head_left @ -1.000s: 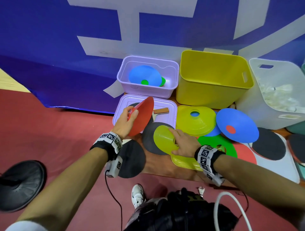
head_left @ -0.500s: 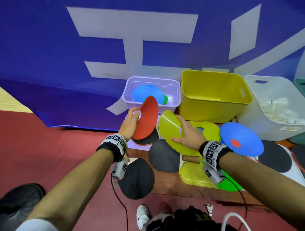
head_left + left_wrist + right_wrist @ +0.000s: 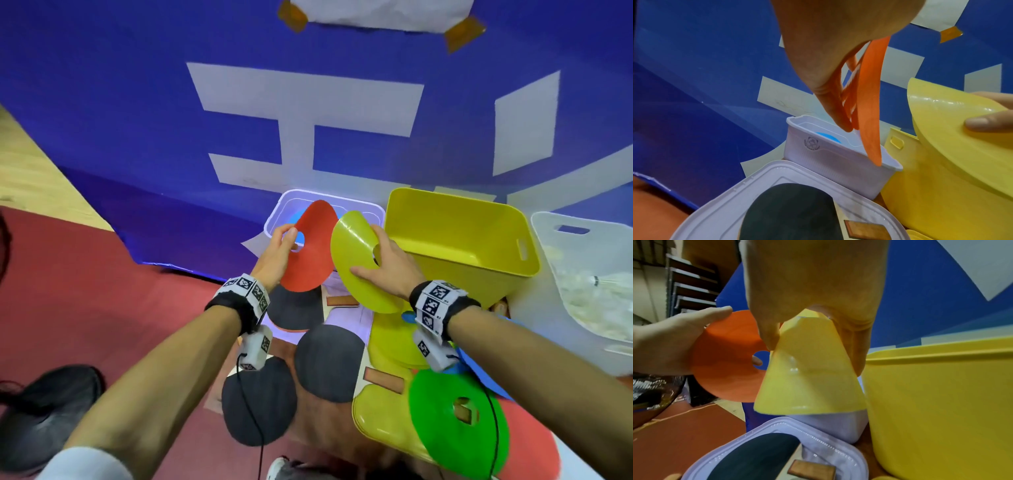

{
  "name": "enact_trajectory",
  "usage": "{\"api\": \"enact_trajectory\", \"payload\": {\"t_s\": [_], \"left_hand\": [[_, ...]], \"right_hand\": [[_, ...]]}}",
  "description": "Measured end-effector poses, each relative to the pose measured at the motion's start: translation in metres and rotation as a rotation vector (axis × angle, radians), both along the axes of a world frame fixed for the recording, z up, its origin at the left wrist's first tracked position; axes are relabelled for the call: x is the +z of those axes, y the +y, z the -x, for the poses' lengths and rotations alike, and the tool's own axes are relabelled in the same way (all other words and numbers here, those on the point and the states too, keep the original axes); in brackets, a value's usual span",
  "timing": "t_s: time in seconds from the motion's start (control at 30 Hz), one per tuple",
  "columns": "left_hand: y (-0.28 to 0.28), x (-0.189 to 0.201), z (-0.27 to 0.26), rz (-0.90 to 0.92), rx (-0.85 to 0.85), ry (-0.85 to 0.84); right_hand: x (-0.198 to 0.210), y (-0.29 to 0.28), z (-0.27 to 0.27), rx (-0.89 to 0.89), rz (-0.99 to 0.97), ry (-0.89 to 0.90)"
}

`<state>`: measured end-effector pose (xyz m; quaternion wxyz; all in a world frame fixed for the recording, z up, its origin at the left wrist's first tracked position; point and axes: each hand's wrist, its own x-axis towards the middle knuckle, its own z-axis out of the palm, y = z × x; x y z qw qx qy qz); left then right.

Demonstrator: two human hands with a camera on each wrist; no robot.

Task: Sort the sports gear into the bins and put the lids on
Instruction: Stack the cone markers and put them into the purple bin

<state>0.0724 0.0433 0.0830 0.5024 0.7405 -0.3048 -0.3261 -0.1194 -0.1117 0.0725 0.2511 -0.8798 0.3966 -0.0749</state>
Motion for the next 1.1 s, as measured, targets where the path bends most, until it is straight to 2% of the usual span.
{"api": "enact_trajectory", "payload": {"t_s": [0.27, 0.57, 0.73, 0.9, 0.97, 1.1], "left_hand": [[-0.040, -0.009, -0.034, 0.059, 0.011, 0.094], [-0.135, -0.059, -0.112, 0.055, -0.030, 0.173], [-0.152, -0.049, -0.120, -0.146, -0.065, 0.033], [-0.145, -0.064, -0.127, -0.063, -0.075, -0.099], [-0.139, -0.060, -0.122, -0.047, -0.117, -0.048], [-0.128, -0.043, -0.108, 0.040, -0.246, 0.170]], "right_hand": [[0.007, -0.031, -0.035, -0.002, 0.022, -0.001], [0.014, -0.061, -0.081, -0.122, 0.003, 0.009], [0.013, -0.073, -0.096, -0.150, -0.013, 0.001], [-0.002, -0.079, -0.107, -0.144, -0.059, -0.004], [-0.005, -0.079, -0.112, -0.135, -0.098, -0.023], [-0.006, -0.074, -0.119, -0.086, -0.189, -0.090]]}}
